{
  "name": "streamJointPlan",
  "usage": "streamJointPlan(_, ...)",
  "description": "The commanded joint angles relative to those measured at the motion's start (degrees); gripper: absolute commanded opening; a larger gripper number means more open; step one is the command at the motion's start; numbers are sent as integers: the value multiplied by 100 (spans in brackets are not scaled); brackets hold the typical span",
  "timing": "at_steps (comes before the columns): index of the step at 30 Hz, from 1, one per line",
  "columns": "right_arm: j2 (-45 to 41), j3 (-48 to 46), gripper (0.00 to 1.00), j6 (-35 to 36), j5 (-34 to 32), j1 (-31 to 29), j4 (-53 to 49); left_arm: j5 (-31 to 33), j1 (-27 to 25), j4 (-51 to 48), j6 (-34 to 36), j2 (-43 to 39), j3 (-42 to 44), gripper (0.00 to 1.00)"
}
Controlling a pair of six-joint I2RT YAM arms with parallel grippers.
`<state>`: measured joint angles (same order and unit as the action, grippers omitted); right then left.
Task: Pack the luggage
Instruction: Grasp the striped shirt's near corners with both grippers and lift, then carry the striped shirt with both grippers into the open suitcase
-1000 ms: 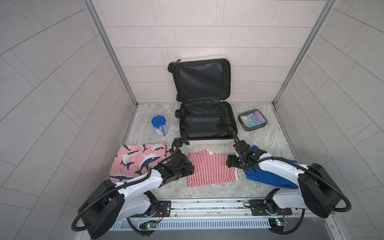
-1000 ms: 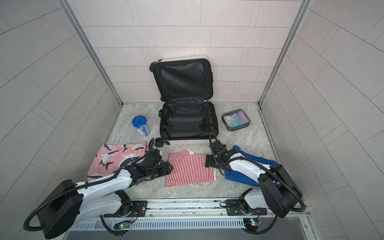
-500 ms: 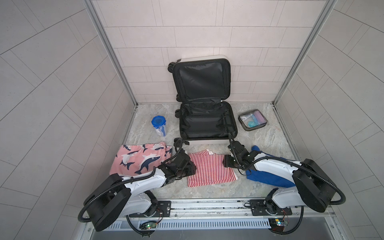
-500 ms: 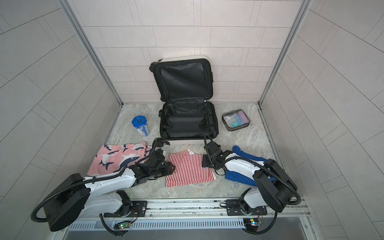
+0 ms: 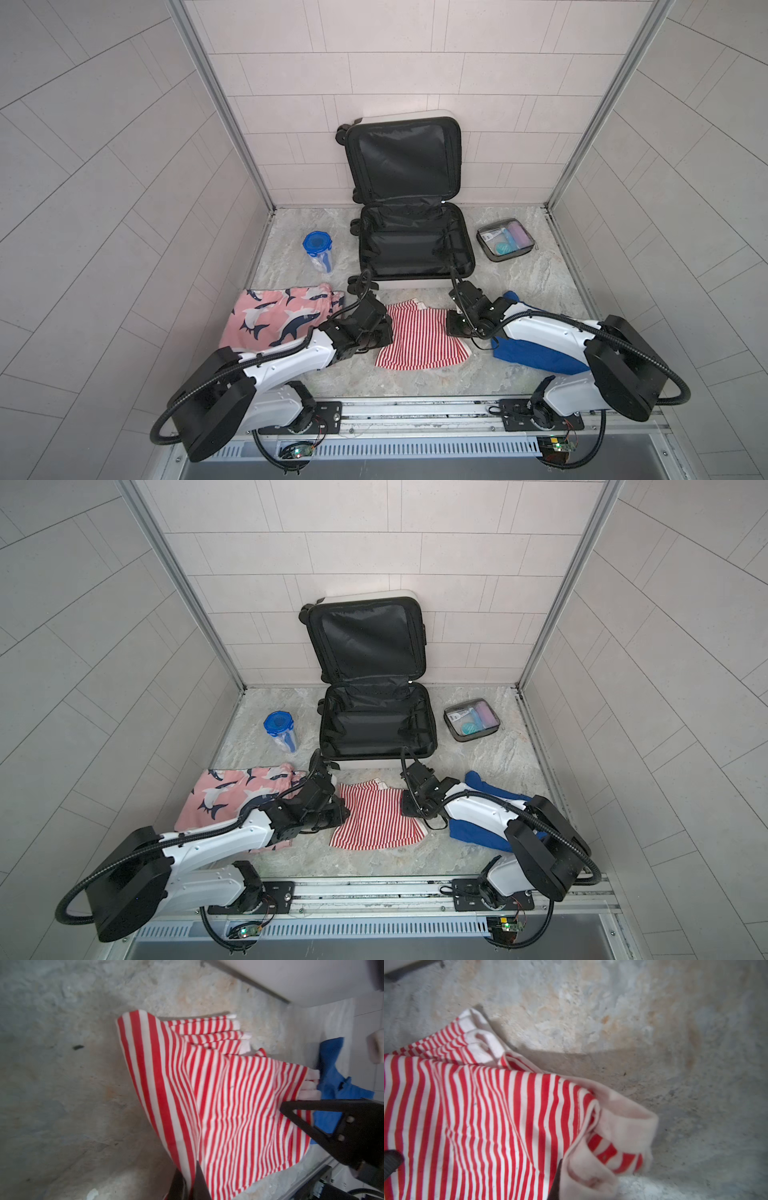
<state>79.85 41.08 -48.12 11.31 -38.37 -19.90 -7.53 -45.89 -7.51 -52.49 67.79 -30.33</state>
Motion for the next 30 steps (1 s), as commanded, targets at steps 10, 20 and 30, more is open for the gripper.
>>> streamJointPlan(10,-786,1658,0,238,-133,-35,-1212,682,-26,-1236,690,-820,-1728,0)
streamJointPlan(20,251,3688,0,719,-90,462,-1487,953,644,-1859,1942,310,-3819,0)
streamJointPlan(30,1934,5559,0,951,188,1161,-1598,452,1591,-1425,2453,1926,-5074,0)
